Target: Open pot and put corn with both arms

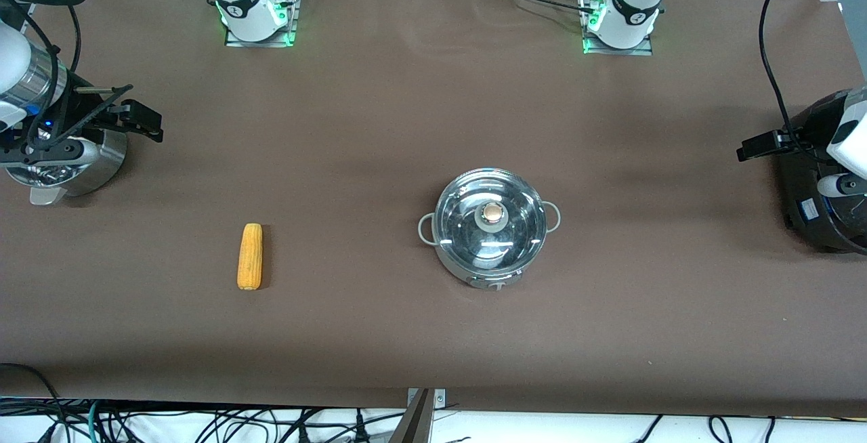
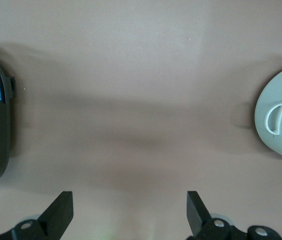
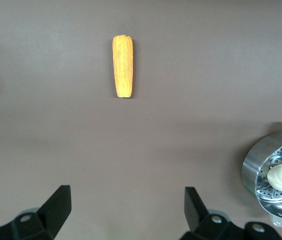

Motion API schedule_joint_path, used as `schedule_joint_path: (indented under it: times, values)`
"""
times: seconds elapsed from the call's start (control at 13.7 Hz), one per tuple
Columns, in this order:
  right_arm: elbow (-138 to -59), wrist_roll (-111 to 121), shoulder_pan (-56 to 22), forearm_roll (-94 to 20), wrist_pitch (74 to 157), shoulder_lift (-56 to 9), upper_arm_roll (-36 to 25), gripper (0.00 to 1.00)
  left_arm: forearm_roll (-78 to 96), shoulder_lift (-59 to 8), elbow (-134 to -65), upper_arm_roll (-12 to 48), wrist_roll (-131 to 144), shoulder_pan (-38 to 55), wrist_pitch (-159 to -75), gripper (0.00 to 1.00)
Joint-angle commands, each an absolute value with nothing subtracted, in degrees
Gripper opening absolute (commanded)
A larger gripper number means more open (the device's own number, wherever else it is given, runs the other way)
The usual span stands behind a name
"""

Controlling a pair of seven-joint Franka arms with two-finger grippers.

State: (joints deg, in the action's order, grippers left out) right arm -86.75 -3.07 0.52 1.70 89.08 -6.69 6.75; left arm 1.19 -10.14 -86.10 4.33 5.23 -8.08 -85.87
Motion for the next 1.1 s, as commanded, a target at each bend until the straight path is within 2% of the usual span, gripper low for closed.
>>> schedule_joint_path:
  times: [0.0,1.02]
  values:
    - [-84.99,-2.72,0.53,0.97,88.59,-7.47,6.68,1.00,-0.09,-9.58,-86.13,4.39,5.45,-7.82,-85.52,1.00]
    - [-84.90,-2.37,0.44,0.97,88.68,-7.47,6.68,1.00,-0.09,-9.58,-86.13,4.48,5.54,-7.82,-85.52,1.00]
